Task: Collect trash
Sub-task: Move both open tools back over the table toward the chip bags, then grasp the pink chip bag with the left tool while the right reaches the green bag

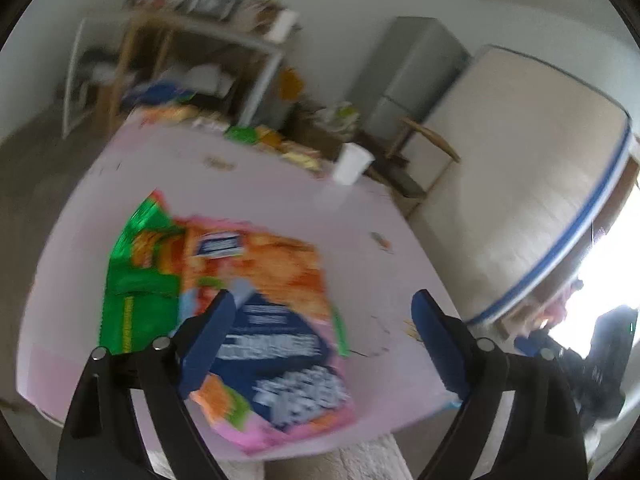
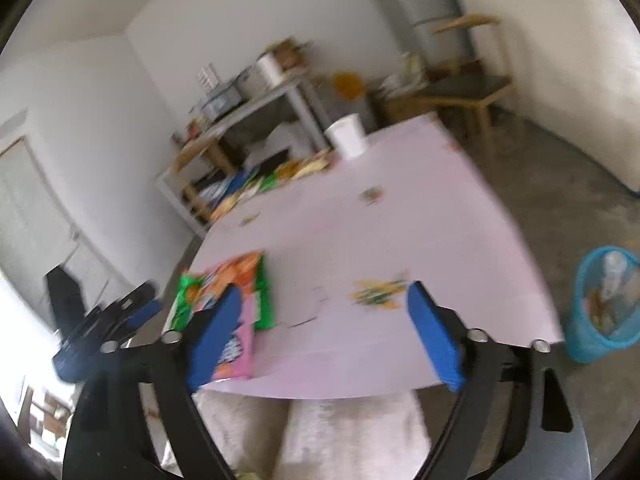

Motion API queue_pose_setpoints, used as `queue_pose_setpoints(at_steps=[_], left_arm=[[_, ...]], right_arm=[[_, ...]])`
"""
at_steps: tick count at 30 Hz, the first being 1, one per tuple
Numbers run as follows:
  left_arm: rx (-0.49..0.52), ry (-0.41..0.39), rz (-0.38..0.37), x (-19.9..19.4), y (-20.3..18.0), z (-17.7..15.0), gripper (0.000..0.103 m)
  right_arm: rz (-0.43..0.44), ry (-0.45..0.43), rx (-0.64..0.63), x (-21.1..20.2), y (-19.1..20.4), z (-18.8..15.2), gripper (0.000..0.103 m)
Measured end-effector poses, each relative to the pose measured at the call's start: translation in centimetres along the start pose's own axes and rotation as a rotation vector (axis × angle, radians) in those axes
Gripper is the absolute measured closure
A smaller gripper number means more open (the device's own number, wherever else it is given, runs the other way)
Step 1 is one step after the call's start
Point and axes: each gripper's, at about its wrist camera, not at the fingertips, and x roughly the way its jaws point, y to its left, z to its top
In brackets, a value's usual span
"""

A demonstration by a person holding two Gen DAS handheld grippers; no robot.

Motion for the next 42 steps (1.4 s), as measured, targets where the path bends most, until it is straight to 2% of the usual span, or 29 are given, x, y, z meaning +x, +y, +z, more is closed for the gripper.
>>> queue_pose_setpoints(at_steps=[6, 9, 12, 16, 21, 23, 26, 29, 33, 35, 42], left_arm=[[-0.181, 0.097, -0.005, 4.5, 5.5, 0.4, 0.032], [-0.253, 0.112, -0.020, 5.4, 7.3, 0.5, 0.036], [-0.265, 0.088, 0.013, 5.0, 7.9, 0.8, 0.038], [-0.252, 0.028, 0.033, 3.8, 7.9, 1.2, 0.038], [-0.221, -0.061, 0.007, 2.1, 7.8, 1.4, 0.038], [-0.212, -0.079, 0.022, 1.6, 7.9, 1.4, 0.037], [-0.245, 0.001, 0.082, 3.3, 9.1, 1.7, 0.037], [-0.281, 0.059, 0.073, 4.5, 10.1, 1.4, 0.037], [-0.349, 0.088, -0.052, 4.6, 10.9, 1.5, 0.037], [-0.409, 0.078, -0.123, 4.1, 11.7, 1.4, 0.037], [-0.624, 0.034, -0.443, 3.5, 14.4, 0.6, 0.037]], right_arm=[[0.106, 0.167, -0.040, 6.7, 4.7, 0.8, 0.069], [0.132, 0.251, -0.062, 10.6, 6.2, 0.5, 0.077], [0.133, 0.320, -0.066, 13.7, 7.0, 0.2, 0.081], [0.132, 0.367, -0.072, 15.1, 7.3, -0.5, 0.082], [0.140, 0.359, -0.090, 14.2, 7.8, -0.2, 0.082], [0.147, 0.353, -0.093, 14.2, 8.0, 0.0, 0.082], [0.161, 0.358, -0.095, 14.8, 8.4, 0.1, 0.082], [0.165, 0.381, -0.108, 15.9, 9.1, -0.2, 0.082], [0.155, 0.408, -0.106, 17.9, 9.4, -0.5, 0.082], [0.156, 0.412, -0.095, 18.1, 9.1, -0.6, 0.082], [0.229, 0.425, -0.039, 17.7, 7.8, -0.7, 0.082]])
